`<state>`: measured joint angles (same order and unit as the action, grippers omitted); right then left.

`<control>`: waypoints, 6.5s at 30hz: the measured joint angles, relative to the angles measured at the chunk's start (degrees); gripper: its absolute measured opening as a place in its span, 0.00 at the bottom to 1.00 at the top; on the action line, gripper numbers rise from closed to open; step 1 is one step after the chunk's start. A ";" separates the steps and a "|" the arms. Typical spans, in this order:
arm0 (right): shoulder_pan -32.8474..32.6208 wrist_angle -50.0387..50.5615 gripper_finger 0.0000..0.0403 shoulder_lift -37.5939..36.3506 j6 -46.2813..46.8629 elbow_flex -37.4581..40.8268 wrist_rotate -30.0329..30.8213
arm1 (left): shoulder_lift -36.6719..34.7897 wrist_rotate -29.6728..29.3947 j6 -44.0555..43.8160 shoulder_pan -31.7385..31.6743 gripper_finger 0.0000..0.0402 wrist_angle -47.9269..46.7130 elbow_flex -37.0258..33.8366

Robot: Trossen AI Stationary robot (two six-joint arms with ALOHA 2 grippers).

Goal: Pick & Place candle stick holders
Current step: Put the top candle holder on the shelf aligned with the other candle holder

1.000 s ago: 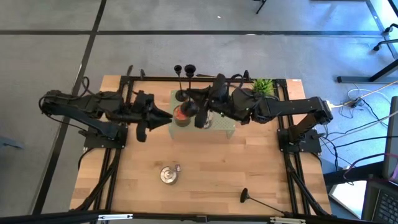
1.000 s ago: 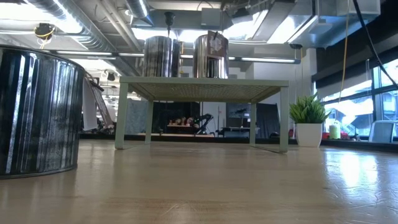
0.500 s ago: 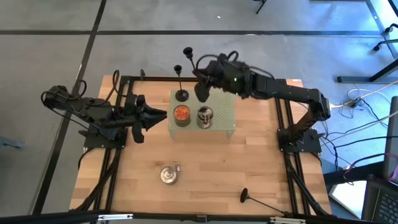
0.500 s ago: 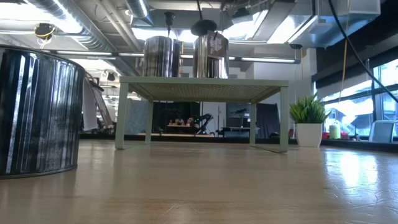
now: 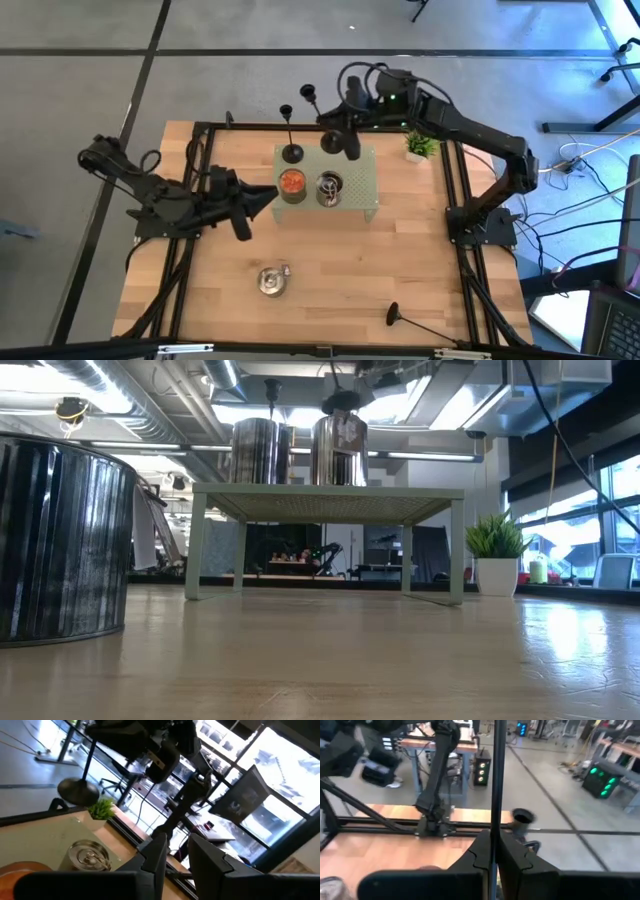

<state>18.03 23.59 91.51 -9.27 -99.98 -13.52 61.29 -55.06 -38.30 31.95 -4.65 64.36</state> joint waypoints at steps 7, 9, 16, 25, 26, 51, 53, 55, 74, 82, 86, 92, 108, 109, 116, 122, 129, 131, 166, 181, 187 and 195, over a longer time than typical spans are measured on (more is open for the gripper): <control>5.40 -12.04 0.04 -5.64 3.19 9.57 -7.80 | 2.11 -2.37 -2.25 0.32 0.18 0.60 0.00; 6.66 -18.05 0.04 -7.21 6.32 14.68 -9.28 | 2.07 -2.41 -2.55 0.32 0.18 0.69 0.00; 7.53 -28.45 0.04 -9.58 6.38 25.69 -8.80 | 1.79 -3.86 -3.00 0.32 0.17 0.62 0.00; 6.59 -29.99 0.04 -8.60 1.31 25.86 -6.06 | 1.87 -6.73 -3.11 0.32 0.17 0.62 0.00; 6.59 -31.24 0.04 -8.60 1.01 25.86 -5.89 | 1.87 -7.54 -3.04 0.32 0.17 0.58 0.00; 8.91 -48.59 0.04 -4.13 2.83 35.15 -5.58 | 4.88 -15.92 -20.25 0.31 0.17 -24.21 -0.24; 8.98 -47.46 0.04 -3.29 3.84 35.15 -5.15 | 5.91 -16.00 -22.20 0.25 0.17 -25.49 -0.24; 9.01 -47.16 0.04 -2.18 4.71 35.17 -5.13 | 6.80 -16.17 -23.45 0.17 0.17 -25.95 -0.24; 8.10 -52.95 0.03 1.46 7.33 37.74 -2.33 | 7.83 -18.63 -24.15 0.17 0.17 -26.02 -0.26; 8.08 -65.94 0.03 -0.35 10.91 46.21 -1.64 | 7.83 -18.65 -24.09 0.17 0.17 -26.01 -0.26; 7.79 -57.52 0.03 -2.20 8.85 44.59 -1.52 | 7.83 -18.63 -24.00 0.15 0.17 -26.35 -0.26; 7.40 -53.03 0.03 -3.68 7.87 43.58 -1.49 | 7.83 -18.64 -24.06 0.15 0.17 -26.66 -0.26; 5.49 -54.82 0.03 -3.44 7.63 43.58 6.47 | 7.83 -18.89 -27.11 0.15 0.17 -26.44 -0.26; 5.18 -54.63 0.03 -3.43 8.12 43.58 7.05 | 7.83 -18.89 -27.42 0.15 0.17 -26.44 -0.26; 2.74 -54.99 0.03 -3.33 8.47 45.05 11.25 | 7.83 -18.13 -28.52 -0.83 0.17 -26.22 -0.26; 3.05 -61.03 0.03 -3.33 9.31 47.37 11.60 | 7.83 -16.28 -28.48 -2.17 0.17 -26.19 -0.26; 3.40 -60.50 0.03 -3.33 9.04 47.47 9.22 | 7.83 -15.20 -27.65 -3.00 0.17 -26.20 -0.26; 3.40 -59.33 0.03 -2.92 8.62 47.47 9.63 | 7.83 -15.15 -27.13 -3.21 0.17 -26.20 -0.26; 4.04 -62.83 0.09 1.37 10.33 47.47 10.28 | 7.81 -13.97 -26.91 -4.11 0.17 -26.44 -0.26; 4.01 -62.54 0.13 1.35 10.35 47.47 10.34 | 7.81 -13.89 -26.91 -4.34 0.17 -26.85 -0.26; 4.01 -62.38 0.13 1.32 10.36 47.47 10.06 | 7.81 -12.66 -26.38 -5.18 0.17 -26.86 -0.26; 4.00 -61.46 0.13 1.30 10.37 47.47 9.86 | 7.79 -12.52 -25.90 -5.27 0.17 -26.85 -0.26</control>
<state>22.04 -37.87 92.82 1.10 -52.51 -3.66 69.08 -67.58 -64.20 26.68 -31.51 64.10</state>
